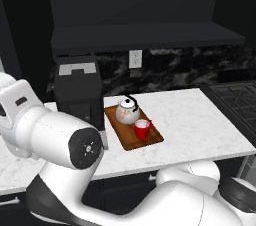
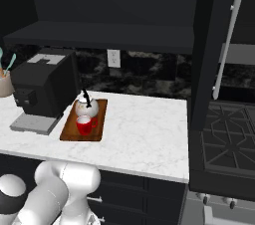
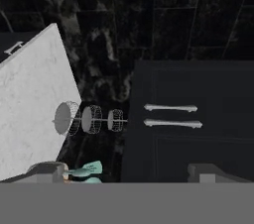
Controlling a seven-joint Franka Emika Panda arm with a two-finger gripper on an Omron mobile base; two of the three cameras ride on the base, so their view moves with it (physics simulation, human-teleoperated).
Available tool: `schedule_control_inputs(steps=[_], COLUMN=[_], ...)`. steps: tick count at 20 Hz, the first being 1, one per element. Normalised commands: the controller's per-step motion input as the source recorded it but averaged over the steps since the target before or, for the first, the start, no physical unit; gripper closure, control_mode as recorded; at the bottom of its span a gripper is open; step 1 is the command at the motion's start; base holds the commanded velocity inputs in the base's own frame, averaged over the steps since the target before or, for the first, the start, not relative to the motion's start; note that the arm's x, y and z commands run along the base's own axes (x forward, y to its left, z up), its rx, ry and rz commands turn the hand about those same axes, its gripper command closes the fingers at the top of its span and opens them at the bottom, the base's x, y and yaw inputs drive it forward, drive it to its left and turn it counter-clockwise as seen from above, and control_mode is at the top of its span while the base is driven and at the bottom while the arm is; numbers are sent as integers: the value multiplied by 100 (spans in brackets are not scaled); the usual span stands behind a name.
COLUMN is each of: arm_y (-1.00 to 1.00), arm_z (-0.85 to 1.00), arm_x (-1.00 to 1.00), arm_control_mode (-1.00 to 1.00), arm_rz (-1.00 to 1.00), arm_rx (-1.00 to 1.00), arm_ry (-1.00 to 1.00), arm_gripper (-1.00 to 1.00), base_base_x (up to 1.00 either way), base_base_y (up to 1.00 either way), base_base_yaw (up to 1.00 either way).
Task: Pick the kettle from the counter and place it on the tray. Then pick the mug from the cabinet and place it on the tray. Then close the cabinet doors.
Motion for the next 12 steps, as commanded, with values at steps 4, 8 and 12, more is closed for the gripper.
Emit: schedule_control_inputs(steps=[4, 8, 12], arm_y=[-20, -60, -70], arm_z=[0, 6, 8], arm_x=[36, 21, 18], arm_control_mode=[-100, -100, -100], arm_rz=[-16, -27, -24], arm_rx=[0, 0, 0], arm_ry=[0, 0, 1], arm_gripper=[-100, -100, -100], base_base_x=[0, 0, 0], base_base_y=[0, 0, 0], base_base_yaw=[0, 0, 0])
